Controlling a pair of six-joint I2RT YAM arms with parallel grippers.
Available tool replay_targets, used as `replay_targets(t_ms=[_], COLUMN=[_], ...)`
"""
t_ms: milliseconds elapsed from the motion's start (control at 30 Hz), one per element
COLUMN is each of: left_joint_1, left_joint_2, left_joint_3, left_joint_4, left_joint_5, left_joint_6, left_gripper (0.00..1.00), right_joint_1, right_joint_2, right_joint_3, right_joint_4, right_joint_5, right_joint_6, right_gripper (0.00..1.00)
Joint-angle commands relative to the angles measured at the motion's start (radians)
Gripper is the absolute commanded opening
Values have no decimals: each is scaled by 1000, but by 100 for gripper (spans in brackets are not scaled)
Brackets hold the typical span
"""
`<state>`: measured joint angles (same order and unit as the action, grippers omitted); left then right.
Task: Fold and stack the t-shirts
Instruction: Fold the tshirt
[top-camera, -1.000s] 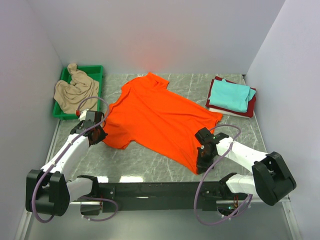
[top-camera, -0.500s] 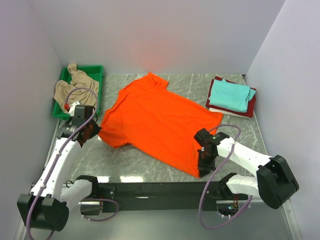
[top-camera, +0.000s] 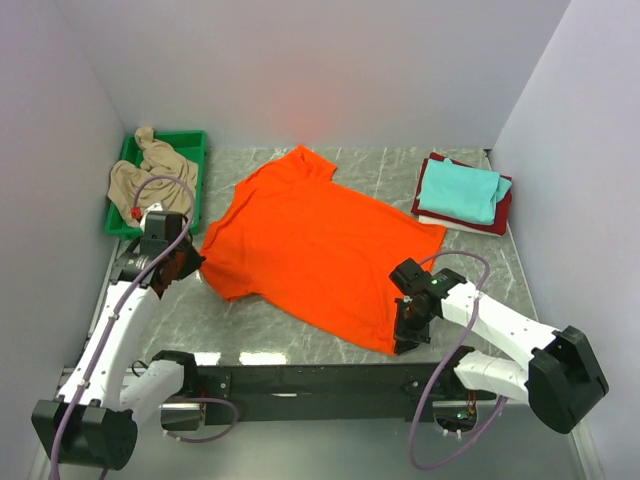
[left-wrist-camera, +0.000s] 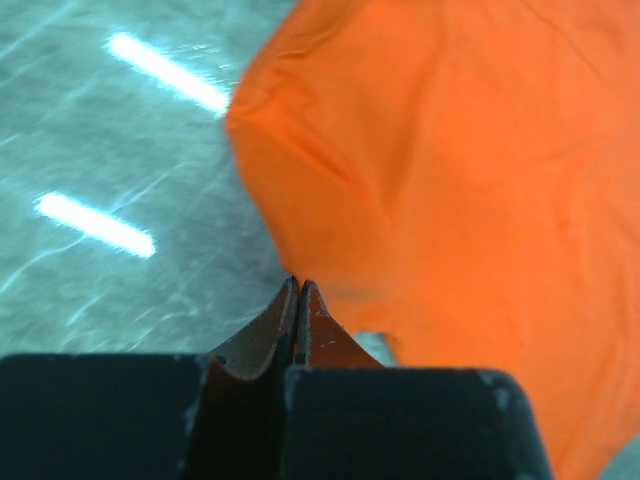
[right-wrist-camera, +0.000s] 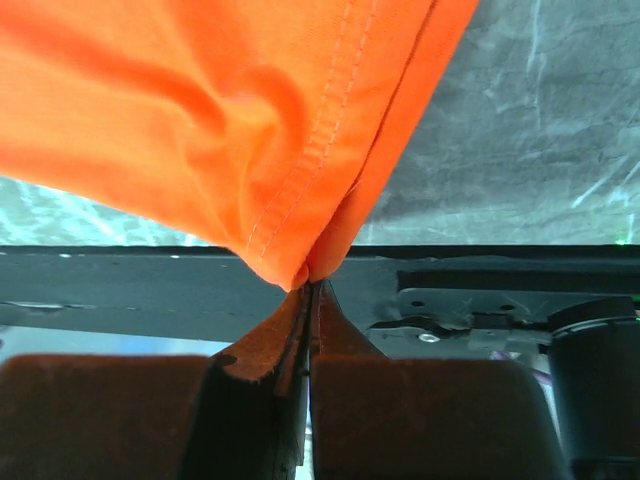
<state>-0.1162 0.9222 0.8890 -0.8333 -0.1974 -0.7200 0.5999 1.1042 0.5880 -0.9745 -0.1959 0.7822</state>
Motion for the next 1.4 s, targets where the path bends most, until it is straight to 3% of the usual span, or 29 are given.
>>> replay_targets(t_ms=[0, 267, 533, 800, 1367], left_joint_1=[3, -60, -103, -112, -112], left_joint_2=[41, 219, 418, 585, 725], left_joint_3=[30, 109, 261, 398, 571], left_joint_4=[129, 264, 335, 372, 413], left_joint_5=[102, 136, 142, 190, 184], left_joint_6=[53, 109, 184, 261, 264], left_gripper=[0, 0, 0, 0, 0], right_joint_1=[8, -40, -251, -368, -514], right_joint_2=[-35, -29, -9, 91, 125], right_joint_3=[9, -5, 10, 64, 125], right_joint_4=[23, 102, 166, 204, 195], right_joint_5=[9, 3, -36, -54, -39], right_joint_6=[63, 75, -27, -118, -182], right_gripper=[0, 0, 0, 0, 0])
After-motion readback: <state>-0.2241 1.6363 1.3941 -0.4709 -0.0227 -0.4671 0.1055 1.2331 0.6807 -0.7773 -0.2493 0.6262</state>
